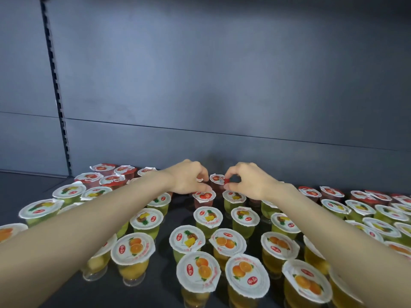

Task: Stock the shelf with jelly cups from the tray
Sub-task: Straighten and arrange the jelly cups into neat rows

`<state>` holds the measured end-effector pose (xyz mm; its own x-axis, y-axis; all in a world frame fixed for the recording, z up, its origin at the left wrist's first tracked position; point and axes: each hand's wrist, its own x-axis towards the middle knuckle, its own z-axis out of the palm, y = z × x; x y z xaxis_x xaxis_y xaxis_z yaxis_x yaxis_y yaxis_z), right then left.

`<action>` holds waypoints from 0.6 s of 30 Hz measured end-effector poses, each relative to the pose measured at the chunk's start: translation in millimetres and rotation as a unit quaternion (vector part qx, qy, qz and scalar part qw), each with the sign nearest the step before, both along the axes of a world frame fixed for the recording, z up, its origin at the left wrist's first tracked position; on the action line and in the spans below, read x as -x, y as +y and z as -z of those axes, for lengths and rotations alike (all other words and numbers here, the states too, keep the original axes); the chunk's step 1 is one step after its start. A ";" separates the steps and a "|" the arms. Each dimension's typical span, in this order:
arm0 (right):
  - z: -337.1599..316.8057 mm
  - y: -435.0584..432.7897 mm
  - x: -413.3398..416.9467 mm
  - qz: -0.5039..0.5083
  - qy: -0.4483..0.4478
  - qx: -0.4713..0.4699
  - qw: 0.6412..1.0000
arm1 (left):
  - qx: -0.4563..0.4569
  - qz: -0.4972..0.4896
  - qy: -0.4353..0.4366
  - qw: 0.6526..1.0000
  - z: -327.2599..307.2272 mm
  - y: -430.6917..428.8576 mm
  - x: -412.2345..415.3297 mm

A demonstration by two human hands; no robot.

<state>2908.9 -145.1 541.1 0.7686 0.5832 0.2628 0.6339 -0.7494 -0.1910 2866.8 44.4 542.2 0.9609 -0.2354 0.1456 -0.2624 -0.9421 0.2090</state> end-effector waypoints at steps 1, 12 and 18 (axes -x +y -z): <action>1.3 -2.2 3.6 -0.001 0.004 0.001 1.000 | 0.000 0.006 0.005 1.000 2.7 -0.9 1.6; 11.7 -8.0 8.9 0.004 0.058 0.027 0.998 | 0.019 0.004 0.051 0.998 13.2 -11.8 1.1; 15.7 -1.0 7.8 0.012 0.051 0.016 0.998 | 0.022 -0.003 0.043 0.999 13.9 -4.4 2.2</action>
<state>2901.1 -146.2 525.4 0.8047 0.5706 0.1638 0.5936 -0.7712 -0.2299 2864.6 40.1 528.3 0.9718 -0.2247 0.0720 -0.2359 -0.9328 0.2726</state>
